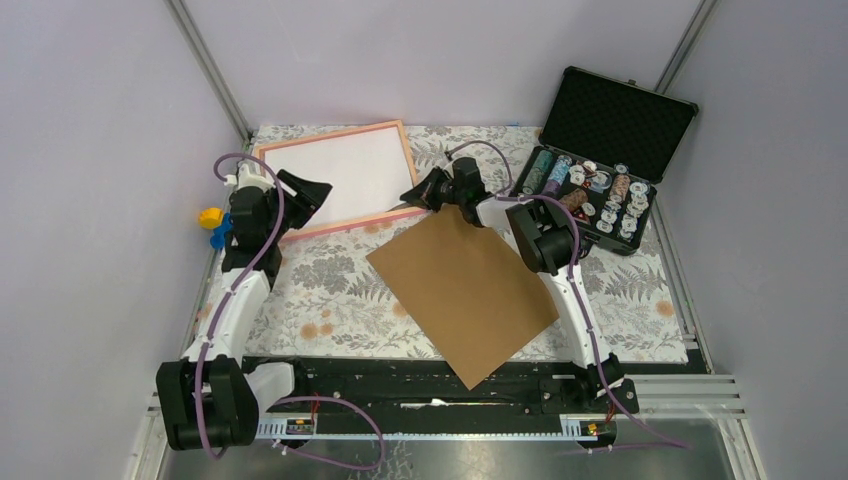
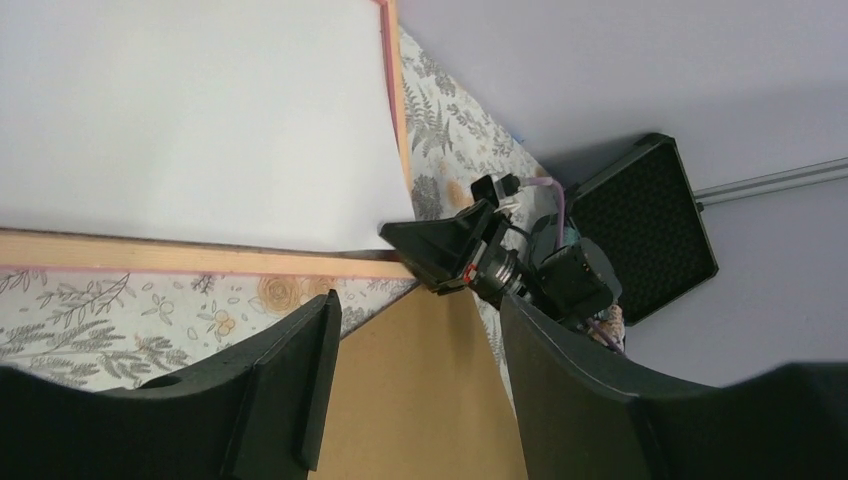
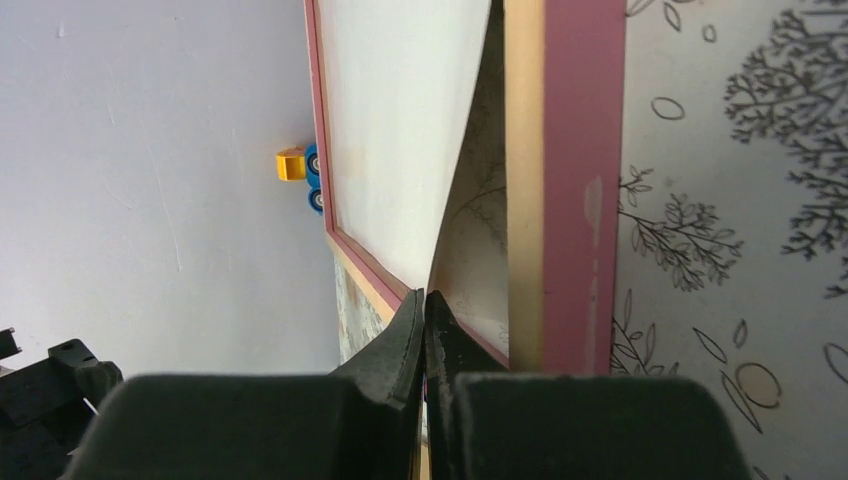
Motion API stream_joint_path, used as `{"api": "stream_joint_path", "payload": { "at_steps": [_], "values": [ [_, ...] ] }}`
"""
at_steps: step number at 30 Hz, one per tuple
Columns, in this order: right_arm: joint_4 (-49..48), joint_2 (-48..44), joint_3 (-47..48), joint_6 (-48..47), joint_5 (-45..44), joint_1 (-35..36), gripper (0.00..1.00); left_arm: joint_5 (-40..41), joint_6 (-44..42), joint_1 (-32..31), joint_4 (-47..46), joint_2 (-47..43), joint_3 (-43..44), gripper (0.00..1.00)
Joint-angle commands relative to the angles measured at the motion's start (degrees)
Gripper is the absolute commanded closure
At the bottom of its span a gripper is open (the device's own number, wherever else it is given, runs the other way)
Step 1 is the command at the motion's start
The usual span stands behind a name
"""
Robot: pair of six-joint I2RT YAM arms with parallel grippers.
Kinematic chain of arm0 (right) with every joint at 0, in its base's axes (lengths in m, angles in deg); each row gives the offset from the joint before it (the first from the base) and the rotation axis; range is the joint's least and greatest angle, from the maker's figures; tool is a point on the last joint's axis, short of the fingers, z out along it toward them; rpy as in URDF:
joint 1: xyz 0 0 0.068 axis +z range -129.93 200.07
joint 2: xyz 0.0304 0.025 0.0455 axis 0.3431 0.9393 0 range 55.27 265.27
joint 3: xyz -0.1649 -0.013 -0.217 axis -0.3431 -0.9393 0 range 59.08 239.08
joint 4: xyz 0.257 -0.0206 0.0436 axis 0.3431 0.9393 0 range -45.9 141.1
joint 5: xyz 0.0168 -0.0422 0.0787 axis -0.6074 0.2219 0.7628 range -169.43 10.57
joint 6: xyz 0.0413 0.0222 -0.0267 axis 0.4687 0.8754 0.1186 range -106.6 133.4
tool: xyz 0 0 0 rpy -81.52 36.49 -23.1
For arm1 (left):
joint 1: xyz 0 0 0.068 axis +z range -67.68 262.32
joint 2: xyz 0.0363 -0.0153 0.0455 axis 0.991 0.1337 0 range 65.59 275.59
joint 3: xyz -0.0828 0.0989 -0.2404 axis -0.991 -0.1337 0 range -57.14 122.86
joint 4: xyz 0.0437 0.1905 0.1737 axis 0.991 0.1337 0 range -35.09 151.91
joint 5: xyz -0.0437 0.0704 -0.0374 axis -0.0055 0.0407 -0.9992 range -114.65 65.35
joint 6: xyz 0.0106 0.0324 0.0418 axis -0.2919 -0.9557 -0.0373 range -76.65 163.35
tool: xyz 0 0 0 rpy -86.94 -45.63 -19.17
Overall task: Put the photo into the frame
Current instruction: Move the photo to the photo frame.
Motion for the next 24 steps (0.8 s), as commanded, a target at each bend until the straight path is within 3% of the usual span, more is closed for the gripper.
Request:
{"api": "stream_joint_path", "payload": {
  "at_steps": [1, 24],
  "values": [
    [2.2, 0.1, 4.3, -3.6, -0.6, 0.3, 1.0, 0.3, -1.0, 0.1, 2.9, -1.5, 1.9, 0.34],
    [9.8, 3.4, 13.6, -8.0, -2.7, 3.2, 1.0, -1.4, -2.6, 0.1, 3.9, -1.6, 3.9, 0.34]
  ]
}}
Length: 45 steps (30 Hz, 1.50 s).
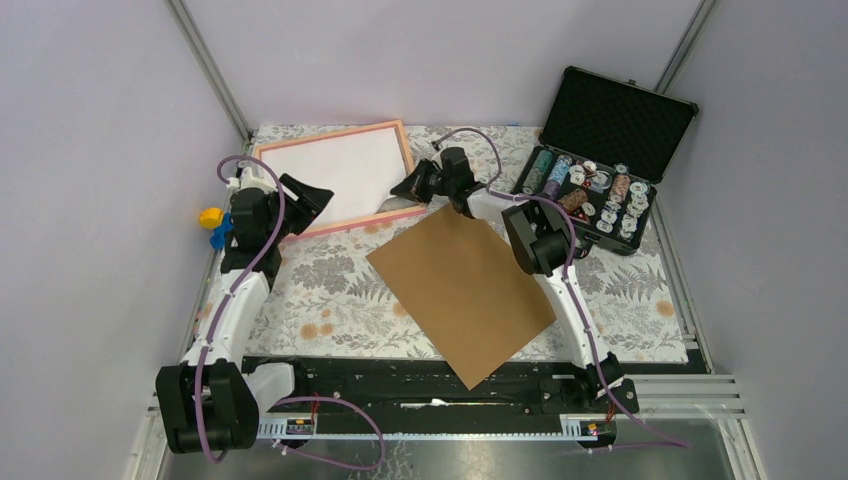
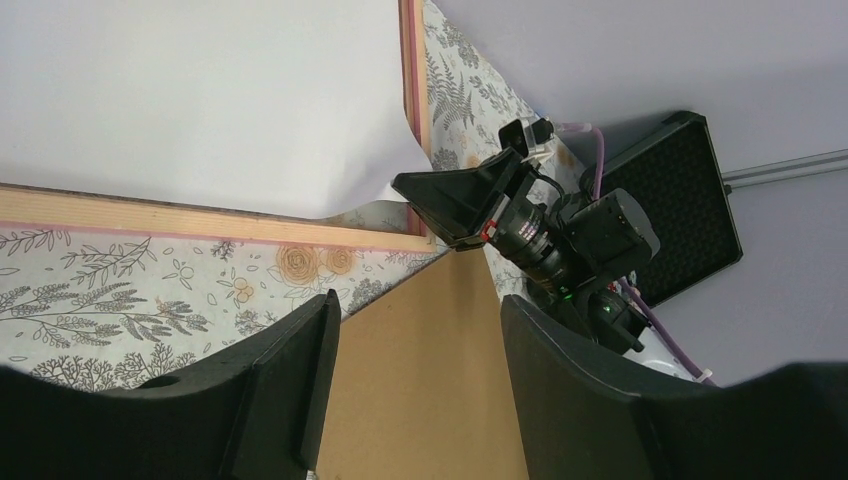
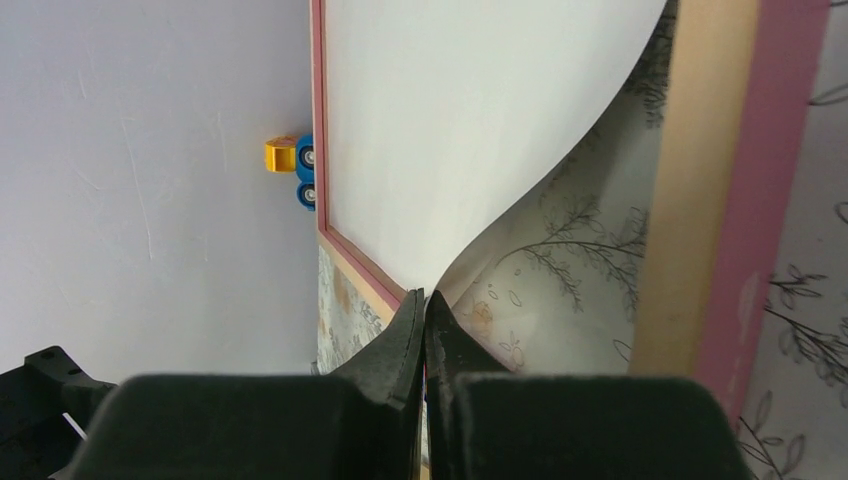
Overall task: Put the photo into the frame
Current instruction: Move the photo to the photo frame.
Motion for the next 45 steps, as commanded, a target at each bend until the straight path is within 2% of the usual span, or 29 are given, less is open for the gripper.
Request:
{"api": "stream_joint_path", "payload": {
  "at_steps": [1, 9, 16, 20, 25, 30, 34, 37, 39, 40, 41, 42, 45],
  "values": [
    [0.2, 1.5, 3.4, -1.7, -2.3, 1.3, 1.0, -1.0, -1.1, 0.1, -1.7, 0.1, 3.8, 0.34],
    [3.5, 1.5, 4.7, -3.5, -4.1, 1.4, 0.98, -1.0, -1.1, 0.1, -1.6, -0.9, 2.9, 0.34],
    [14.8, -1.3, 7.3, -9.8, -6.4, 1.1, 0.67, -0.8, -1.7, 0.1, 0.0, -2.1, 3.7, 0.34],
    [28.9, -4.7, 11.5, -17.8, -10.0, 0.8, 0.54, -1.1, -1.5, 0.1, 0.3, -2.8, 3.2, 0.33],
    [41.3, -12.7, 9.4, -28.2, -18.1, 0.2, 0.37, -2.4, -0.6, 0.1, 0.2, -4.6, 1.9, 0.33],
    [41.4, -28.6, -6.7, -34.8, -26.2, -1.1, 0.25, -5.7, -0.1, 0.0, 1.1, -7.2, -0.6, 0.33],
    [41.6, -38.9, -17.6, -35.1, -24.2, -1.4, 0.22, -8.7, 0.5, -1.4, 0.0, -7.7, -3.4, 0.31],
    [40.2, -48.7, -29.2, -34.6, -21.4, -1.4, 0.09, -8.9, 0.0, -7.4, -2.3, -6.3, -5.0, 0.3],
    [39.6, -56.3, -38.0, -34.7, -21.5, -1.4, 0.02, -7.4, -1.0, -13.8, -3.4, -4.6, -5.8, 0.28],
    [39.7, -60.2, -41.9, -34.6, -22.6, -1.4, 0.0, -6.5, -1.4, -16.8, -4.4, -3.4, -6.4, 0.23],
    [39.9, -64.0, -46.0, -34.6, -23.8, -1.4, 0.0, -5.8, -1.7, -19.6, -5.6, -2.4, -7.0, 0.12],
    [40.8, -68.9, -49.1, -34.6, -25.5, -1.4, 0.0, -5.2, -1.7, -21.9, -7.1, -1.4, -7.9, 0.07],
    [46.4, -78.5, -55.9, -33.1, -34.7, -2.2, 0.0, -3.5, 0.3, -28.1, -13.6, 1.5, -11.7, 0.07]
  ]
}}
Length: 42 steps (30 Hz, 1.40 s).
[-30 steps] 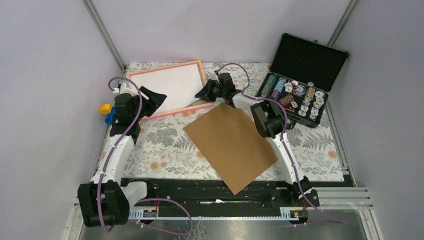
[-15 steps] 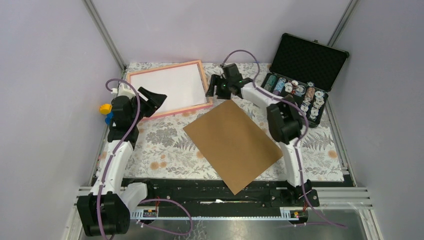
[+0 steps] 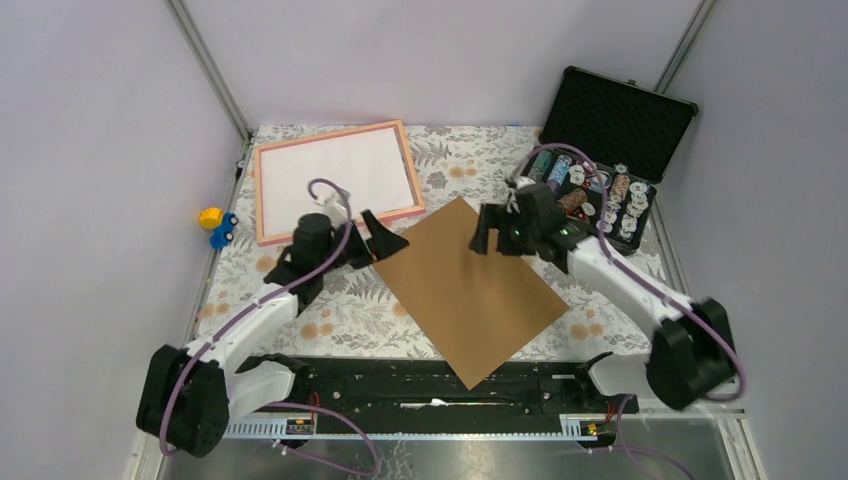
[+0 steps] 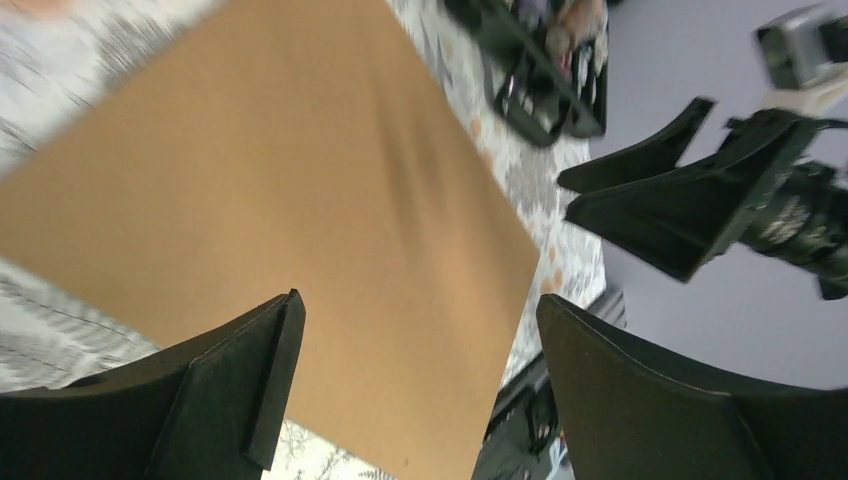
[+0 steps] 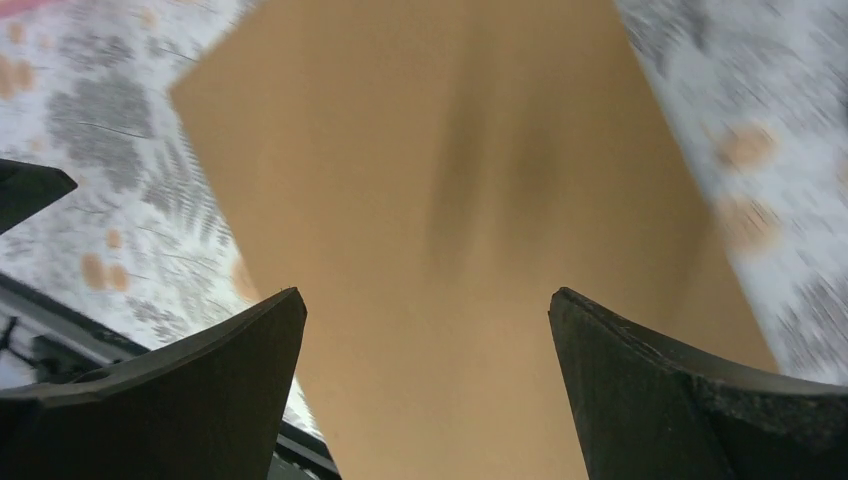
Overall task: Put the photo into the frame
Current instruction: Move the photo to the photo frame, then adjust the photo frame item at the center of the board.
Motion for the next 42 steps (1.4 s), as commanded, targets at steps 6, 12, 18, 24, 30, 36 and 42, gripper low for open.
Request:
{"api": "stream_joint_path", "payload": {
  "at_steps": [6, 12, 18, 24, 30, 36, 42],
  "values": [
    [10.3, -22.5, -15.0, 2.9, -15.2, -8.4, 0.0, 8.0, 3.7, -18.3, -12.0, 6.8, -6.0, 0.01],
    [11.2, -14.6, -15.0, 2.7, -5.0, -9.9, 0.0, 18.0, 8.3, -23.4, 0.9, 3.2, -6.3, 0.01],
    [12.4, -7.6, -12.0, -1.0, -5.1, -9.9, 0.0, 20.2, 18.7, -23.4, 2.6, -0.3, -12.7, 0.01],
    [7.9, -3.5, -10.6, -0.2, -9.0, -11.1, 0.0, 19.1, 28.0, -25.3, -1.5, 0.8, -16.5, 0.01],
    [2.2, 0.8, -11.1, 1.1, -7.4, -16.4, 0.0, 22.6, 34.1, -28.0, -1.5, 0.9, -17.7, 0.01],
    [-0.8, 4.7, -11.2, 0.8, -3.5, -21.0, 0.0, 25.2, 35.1, -28.6, -4.6, 3.8, -17.8, 0.01],
    [-3.6, 6.4, -14.0, 1.0, -0.1, -22.2, 0.0, 24.9, 35.4, -28.6, -8.8, 9.1, -16.2, 0.01]
  ]
}}
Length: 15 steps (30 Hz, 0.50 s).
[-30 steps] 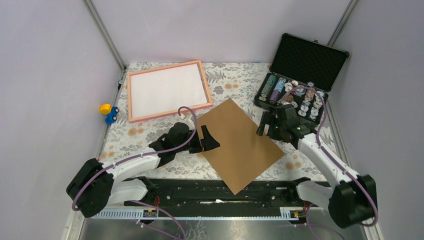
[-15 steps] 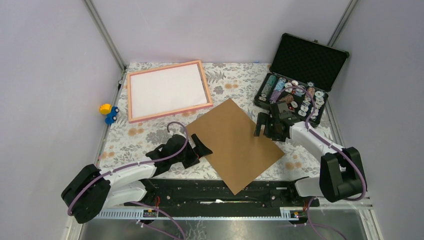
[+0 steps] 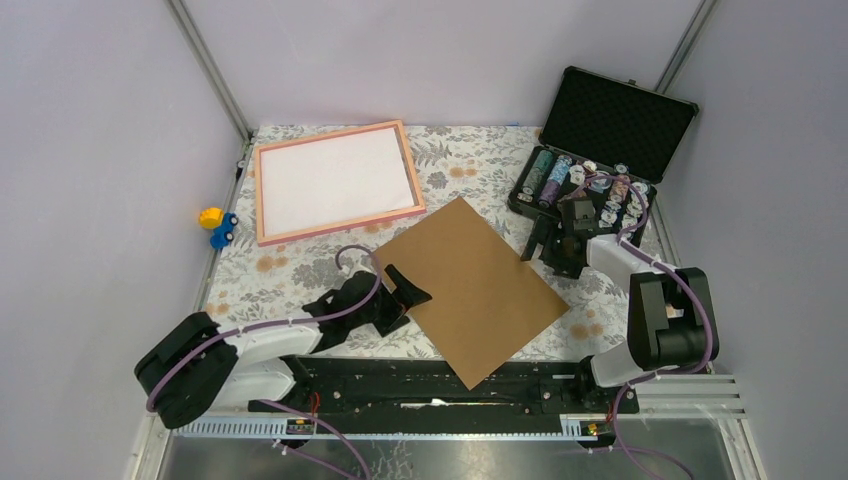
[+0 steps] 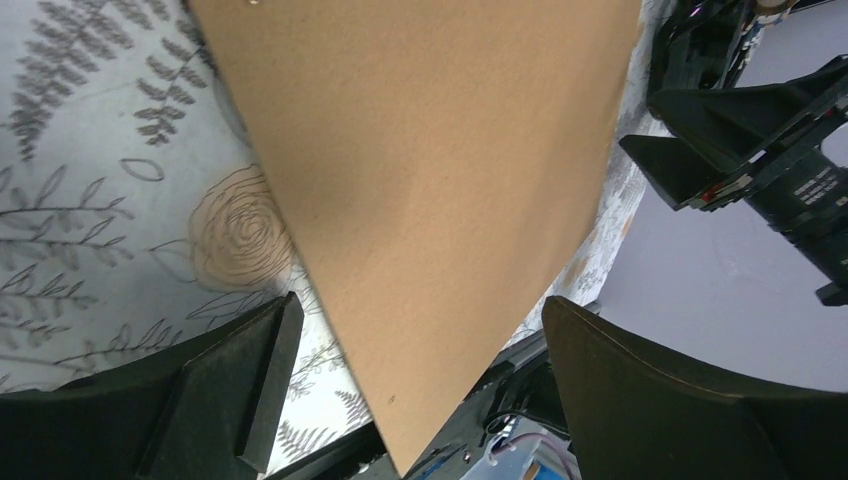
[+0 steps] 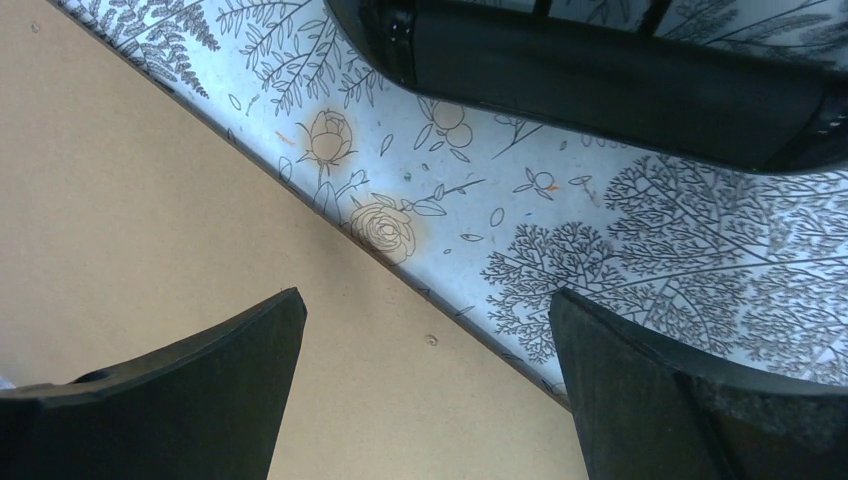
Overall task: Put the photo into the frame
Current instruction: Adjust the photo frame item at the center of the board.
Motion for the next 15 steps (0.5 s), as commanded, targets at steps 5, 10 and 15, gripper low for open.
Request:
{"api": "stream_joint_path", "payload": {
  "at_steps": [5, 10, 15],
  "values": [
    [-4.3, 2.1, -3.1, 1.3, 8.7, -2.1, 0.0, 1.2, 0.3, -0.3, -5.8, 7.5, 2.6, 0.01],
    [-6.0, 1.1, -8.0, 3.5, 15.1, -5.7, 0.0, -1.9, -2.6, -1.0, -7.8, 11.3, 6.3, 0.01],
    [-6.9, -3.6, -14.4, 8.0, 19.9, -10.2, 0.0, -2.1, -5.8, -3.1, -9.5, 12.8, 9.7, 0.01]
  ]
}}
